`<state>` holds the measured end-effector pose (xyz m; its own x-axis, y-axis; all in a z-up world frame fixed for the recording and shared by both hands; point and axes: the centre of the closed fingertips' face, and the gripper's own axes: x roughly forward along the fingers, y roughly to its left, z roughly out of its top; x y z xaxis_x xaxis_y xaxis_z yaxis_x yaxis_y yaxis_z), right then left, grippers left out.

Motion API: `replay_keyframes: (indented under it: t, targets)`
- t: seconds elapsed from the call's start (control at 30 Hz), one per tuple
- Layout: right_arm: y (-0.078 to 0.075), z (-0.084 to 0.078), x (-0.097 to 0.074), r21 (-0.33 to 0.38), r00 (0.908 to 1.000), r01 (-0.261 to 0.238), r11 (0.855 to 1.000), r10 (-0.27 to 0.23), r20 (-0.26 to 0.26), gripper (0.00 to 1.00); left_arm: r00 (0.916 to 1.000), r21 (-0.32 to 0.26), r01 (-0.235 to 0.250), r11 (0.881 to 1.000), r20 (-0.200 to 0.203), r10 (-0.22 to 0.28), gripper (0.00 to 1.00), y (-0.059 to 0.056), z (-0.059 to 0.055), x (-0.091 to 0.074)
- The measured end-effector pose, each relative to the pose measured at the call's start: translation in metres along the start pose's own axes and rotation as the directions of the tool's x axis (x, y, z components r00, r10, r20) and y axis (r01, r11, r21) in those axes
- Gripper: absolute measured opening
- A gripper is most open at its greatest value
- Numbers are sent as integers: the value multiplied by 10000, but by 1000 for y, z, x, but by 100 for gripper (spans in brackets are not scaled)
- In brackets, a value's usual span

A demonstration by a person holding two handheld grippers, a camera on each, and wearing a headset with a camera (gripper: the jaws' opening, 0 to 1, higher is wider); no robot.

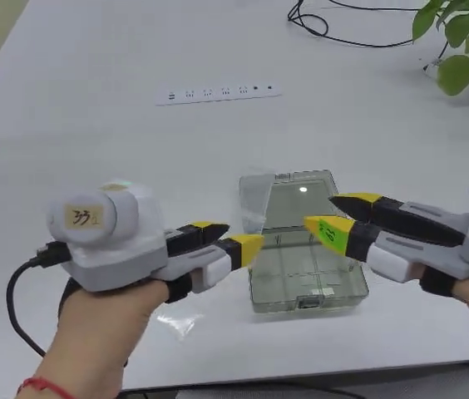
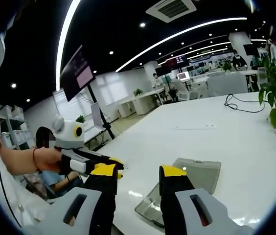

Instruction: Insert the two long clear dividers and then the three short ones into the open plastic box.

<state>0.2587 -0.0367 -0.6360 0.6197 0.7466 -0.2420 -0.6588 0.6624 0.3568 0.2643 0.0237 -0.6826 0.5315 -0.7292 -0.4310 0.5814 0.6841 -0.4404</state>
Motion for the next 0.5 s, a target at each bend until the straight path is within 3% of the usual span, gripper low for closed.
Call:
replay_keyframes:
  t: [0.17, 0.5]
  targets:
    - [2, 0, 7, 58, 9998, 177, 9998, -177, 33, 30, 9996, 92, 245, 9997, 111, -246, 31, -12, 3, 6]
    - [9, -9, 19, 493, 9994, 191, 9986, -177, -286, 17, 9989, 555, 459, 9974, 68, -464, 31, -25, 6, 9]
